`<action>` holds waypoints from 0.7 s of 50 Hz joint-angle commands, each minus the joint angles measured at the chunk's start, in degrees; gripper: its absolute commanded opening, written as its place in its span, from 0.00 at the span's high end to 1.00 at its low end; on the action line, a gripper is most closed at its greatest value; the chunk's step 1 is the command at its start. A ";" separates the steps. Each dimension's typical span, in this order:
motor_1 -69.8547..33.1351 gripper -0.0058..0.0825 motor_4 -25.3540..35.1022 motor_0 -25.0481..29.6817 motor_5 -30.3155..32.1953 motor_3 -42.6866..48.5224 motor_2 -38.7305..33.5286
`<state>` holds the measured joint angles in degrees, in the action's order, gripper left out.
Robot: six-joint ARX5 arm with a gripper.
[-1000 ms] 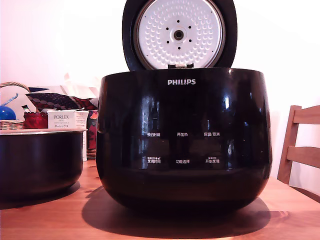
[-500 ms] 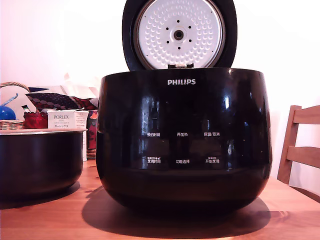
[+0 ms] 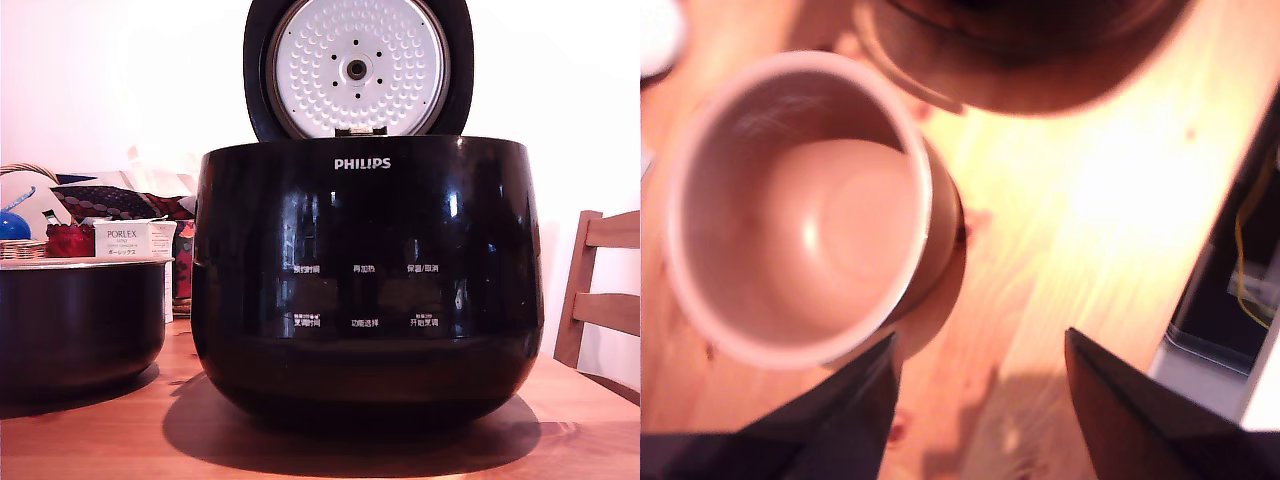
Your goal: Pick up the metallic pot next to the rice cooker
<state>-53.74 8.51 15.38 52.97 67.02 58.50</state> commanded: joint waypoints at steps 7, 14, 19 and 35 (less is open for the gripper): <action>-6.38 0.32 -0.55 0.17 5.14 -4.42 -0.44; -10.84 0.32 -0.90 0.17 5.90 -8.98 -0.44; -14.32 0.32 -1.27 0.17 7.58 -10.40 -0.44; -23.56 0.32 -1.66 0.17 10.54 -13.44 -0.44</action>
<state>-76.47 6.92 15.38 63.16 54.35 58.50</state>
